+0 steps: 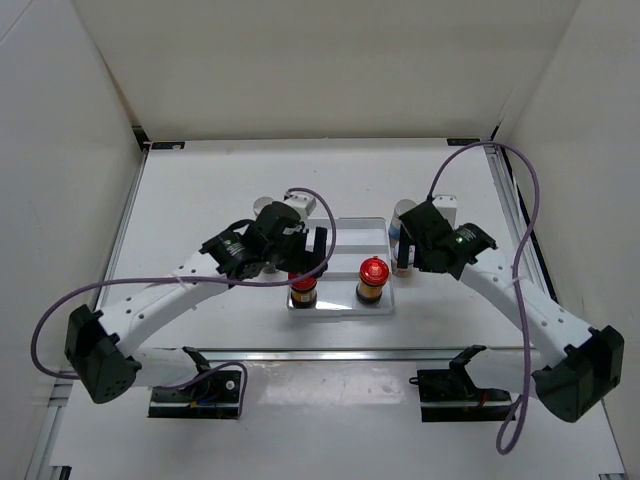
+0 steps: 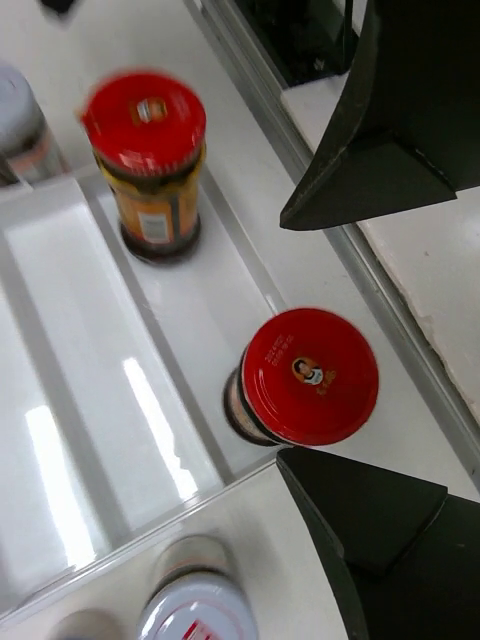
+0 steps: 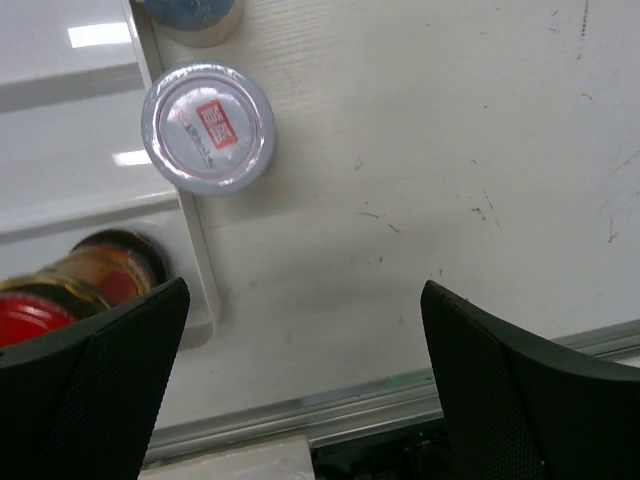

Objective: Organize the condiment bottles

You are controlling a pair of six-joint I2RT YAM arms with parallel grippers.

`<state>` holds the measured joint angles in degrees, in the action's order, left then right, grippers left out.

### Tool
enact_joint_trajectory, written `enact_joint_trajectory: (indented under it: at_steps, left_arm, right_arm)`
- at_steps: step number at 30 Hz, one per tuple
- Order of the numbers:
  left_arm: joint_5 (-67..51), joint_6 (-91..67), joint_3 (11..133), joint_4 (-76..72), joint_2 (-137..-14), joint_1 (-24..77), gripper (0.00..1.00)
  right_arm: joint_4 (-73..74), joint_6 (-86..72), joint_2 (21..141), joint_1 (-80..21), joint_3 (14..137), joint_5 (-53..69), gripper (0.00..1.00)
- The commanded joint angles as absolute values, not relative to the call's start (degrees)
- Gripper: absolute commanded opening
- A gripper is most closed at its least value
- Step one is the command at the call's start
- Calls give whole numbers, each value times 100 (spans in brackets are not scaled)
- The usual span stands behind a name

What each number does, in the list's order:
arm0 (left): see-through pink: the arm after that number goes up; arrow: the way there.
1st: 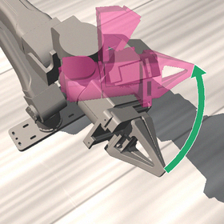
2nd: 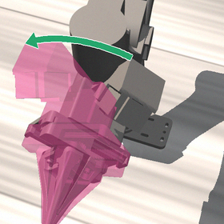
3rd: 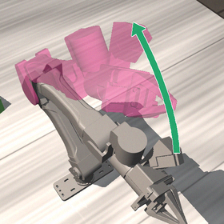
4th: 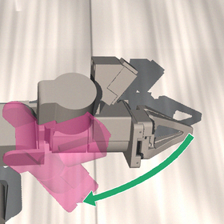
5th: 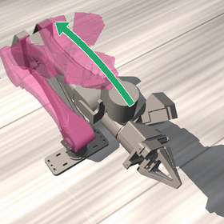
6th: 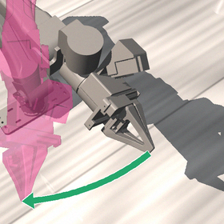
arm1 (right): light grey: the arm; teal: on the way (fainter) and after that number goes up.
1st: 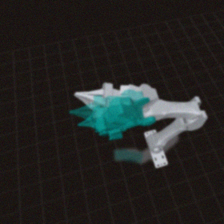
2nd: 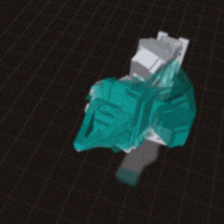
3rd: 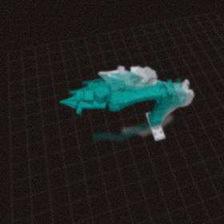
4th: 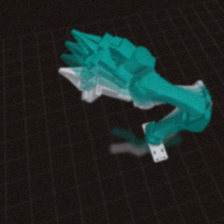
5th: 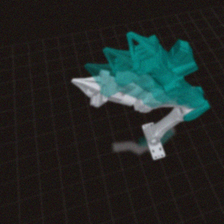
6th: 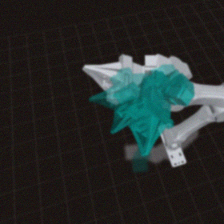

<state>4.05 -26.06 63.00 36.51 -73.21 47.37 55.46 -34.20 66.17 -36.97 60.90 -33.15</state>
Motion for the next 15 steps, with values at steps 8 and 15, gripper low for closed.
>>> enact_joint_trajectory:
  at_steps: [8,15]
  left_arm:
    - [1862,-915,6637,4649,-5670,3710,100]
    - [2216,-1249,5204,4053,-4553,3428,100]
  right_arm:
    - [4175,-2470,7681,-2452,6337,-1284,100]
    - [3841,-2364,8252,-2241,6451,-1037,100]
